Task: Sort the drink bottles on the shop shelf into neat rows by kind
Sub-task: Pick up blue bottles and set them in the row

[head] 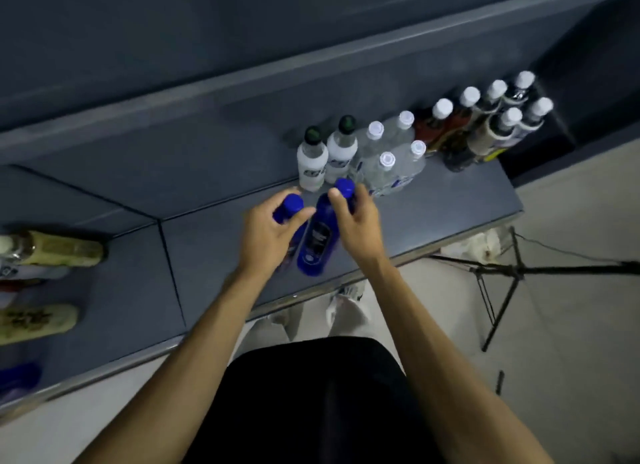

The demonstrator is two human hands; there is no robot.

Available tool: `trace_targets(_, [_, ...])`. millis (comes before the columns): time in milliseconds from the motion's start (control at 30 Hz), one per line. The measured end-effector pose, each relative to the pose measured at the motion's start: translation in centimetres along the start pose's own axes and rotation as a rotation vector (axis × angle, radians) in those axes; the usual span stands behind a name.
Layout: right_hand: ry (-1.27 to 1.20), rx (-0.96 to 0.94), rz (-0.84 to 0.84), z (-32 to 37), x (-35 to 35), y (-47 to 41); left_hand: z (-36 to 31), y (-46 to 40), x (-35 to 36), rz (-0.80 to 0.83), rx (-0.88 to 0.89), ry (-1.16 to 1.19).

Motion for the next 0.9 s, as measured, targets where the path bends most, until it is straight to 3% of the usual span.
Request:
trace_targets(200, [0.180,-0.151,0.303,2.3,1.2,-4.5,0.7,-0.6,-1.5,-0.323,0.001,-0.370])
trace_targets(367, [0.442,-0.294,0.455,3.2,3.3,-7.5,1.0,-3.4,-1.7,-0.447,-0.136,-0.324])
trace_targets(500, [0.691,-0.383,0.490,2.8,4.8,-8.3,1.8,-5.5,-1.3,-0.430,-0.255,-0.269])
trace_targets(633, [0.939,-0.289,0.543,2.4,6.0,-8.5,3.6,-6.9,-1.1,-0.371,-0.300,-0.225])
trace_targets(900, [1.052,-0.177,0.486,3.3,8.8,-9.3,4.6,-7.7,-0.3,-0.391,-0.156,-0.209])
Point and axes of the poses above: each hand's wrist, its own y-axis away from the middle knuckle, its own x-axis out of the palm, z = x × y, the point moved 1 cm from there along -y, towards the middle knuckle, and after that the axes turned 3 degrees about -y, right-handed, at the moved point
